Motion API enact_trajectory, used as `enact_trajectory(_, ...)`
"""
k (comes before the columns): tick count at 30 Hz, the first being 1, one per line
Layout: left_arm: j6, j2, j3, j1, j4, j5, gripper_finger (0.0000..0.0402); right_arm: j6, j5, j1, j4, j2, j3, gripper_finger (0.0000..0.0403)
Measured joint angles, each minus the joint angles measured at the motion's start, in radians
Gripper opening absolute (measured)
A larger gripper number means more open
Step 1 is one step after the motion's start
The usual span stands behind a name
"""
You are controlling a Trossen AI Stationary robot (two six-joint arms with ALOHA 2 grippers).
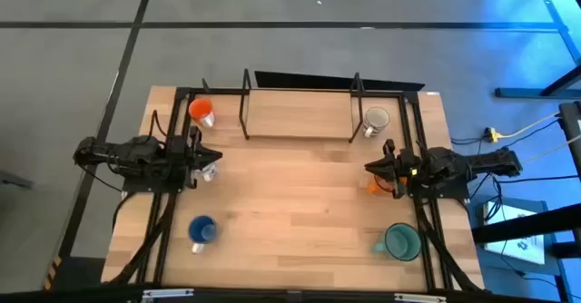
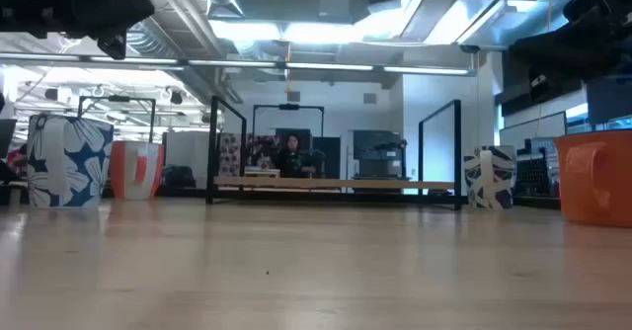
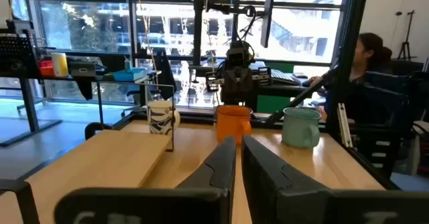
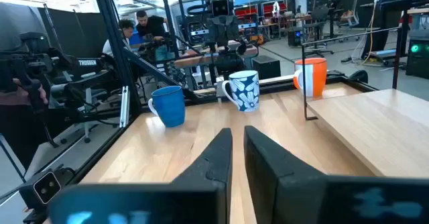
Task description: Place coffee mugs
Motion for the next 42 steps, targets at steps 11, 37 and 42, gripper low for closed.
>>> enact_trajectory(11,-0.008,0.0,0.0,0.0,0.007,0.0,0.002,0.0,0.003,0.0,0.0,0.0,0.0,0.0028)
enact_trajectory(37,-0.161,0.0,0.0,0.0,0.41,-0.073,0.002,0.229,0.131,0.0,-0.06,0.141,0.191,0.0028)
enact_trajectory(42,-0.173,0.0,0.0,0.0,0.443,-0.171,0.002,0.23,0.141,0.0,-0.098,0.31,0.299,0.0028)
